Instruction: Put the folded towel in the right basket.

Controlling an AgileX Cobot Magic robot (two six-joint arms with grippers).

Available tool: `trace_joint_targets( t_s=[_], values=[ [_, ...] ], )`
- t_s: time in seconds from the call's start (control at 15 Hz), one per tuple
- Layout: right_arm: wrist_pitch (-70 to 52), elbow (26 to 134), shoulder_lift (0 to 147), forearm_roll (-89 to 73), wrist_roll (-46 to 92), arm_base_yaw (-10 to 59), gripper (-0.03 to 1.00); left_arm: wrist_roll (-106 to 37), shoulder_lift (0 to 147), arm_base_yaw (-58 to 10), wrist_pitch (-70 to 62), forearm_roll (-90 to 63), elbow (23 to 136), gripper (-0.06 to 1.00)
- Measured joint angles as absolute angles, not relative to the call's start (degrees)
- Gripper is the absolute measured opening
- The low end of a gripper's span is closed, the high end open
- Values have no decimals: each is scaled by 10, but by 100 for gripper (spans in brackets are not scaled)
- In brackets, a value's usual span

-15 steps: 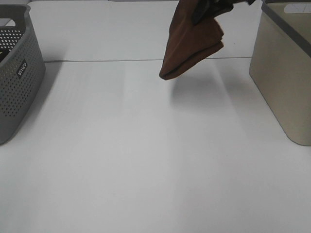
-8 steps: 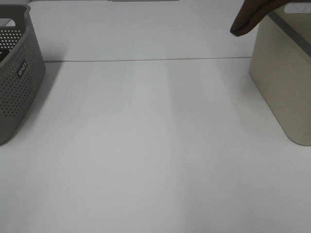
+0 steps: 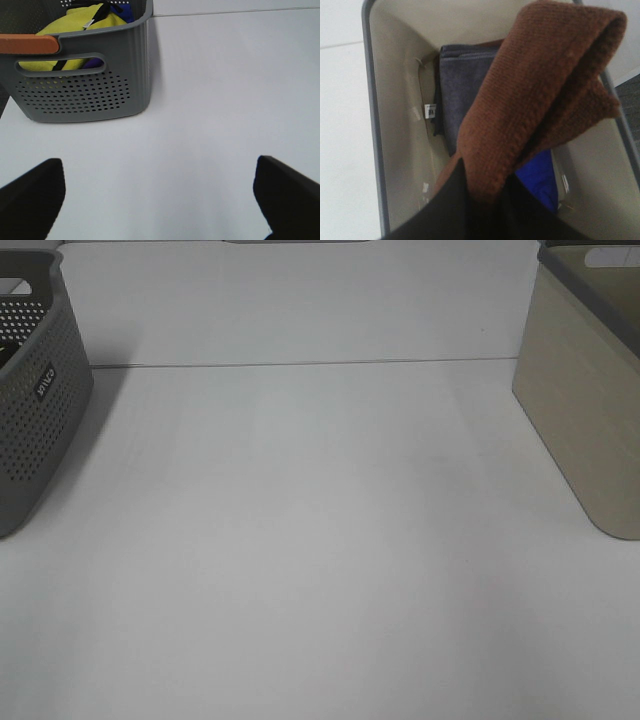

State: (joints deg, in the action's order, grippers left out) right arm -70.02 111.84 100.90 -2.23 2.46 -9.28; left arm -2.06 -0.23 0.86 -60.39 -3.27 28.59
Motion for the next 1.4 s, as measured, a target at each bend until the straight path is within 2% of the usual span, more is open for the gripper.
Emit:
trace_joint_targets(
  t_s=[0.2,0.27,0.4,0.53,0.6,0.67,1.07,1.2,1.27,1.4],
  values=[
    [-700,1104,1060,-51,25,-91,10,-21,-2,9,-604,-33,286,97],
    [-700,1104,1079,-56,29,-91,13,-21,-2,9,-604,-33,286,97],
    [-700,1104,1104,-60,30,-91,28,-21,-2,9,-604,-33,286,97],
    [-700,1103,1108,-61,26,-91,50,-21,-2,9,-604,-33,286,97],
    [-700,1103,1105,-60,25,-91,58,-21,-2,9,-604,-33,286,97],
    [-699,1103,1104,-56,25,-91,61,-21,-2,9,-604,-33,286,97],
    [-699,1103,1051,-113,30,-83,64,-21,-2,9,-604,-33,286,97],
    [-699,1095,1031,-108,34,-43,64,-21,-2,9,-604,-33,286,97],
    [-698,1067,1012,-96,34,-1,64,-21,-2,9,-604,-33,286,97],
    [-698,1017,977,-92,27,21,64,-21,-2,9,-604,-33,286,97]
  ],
)
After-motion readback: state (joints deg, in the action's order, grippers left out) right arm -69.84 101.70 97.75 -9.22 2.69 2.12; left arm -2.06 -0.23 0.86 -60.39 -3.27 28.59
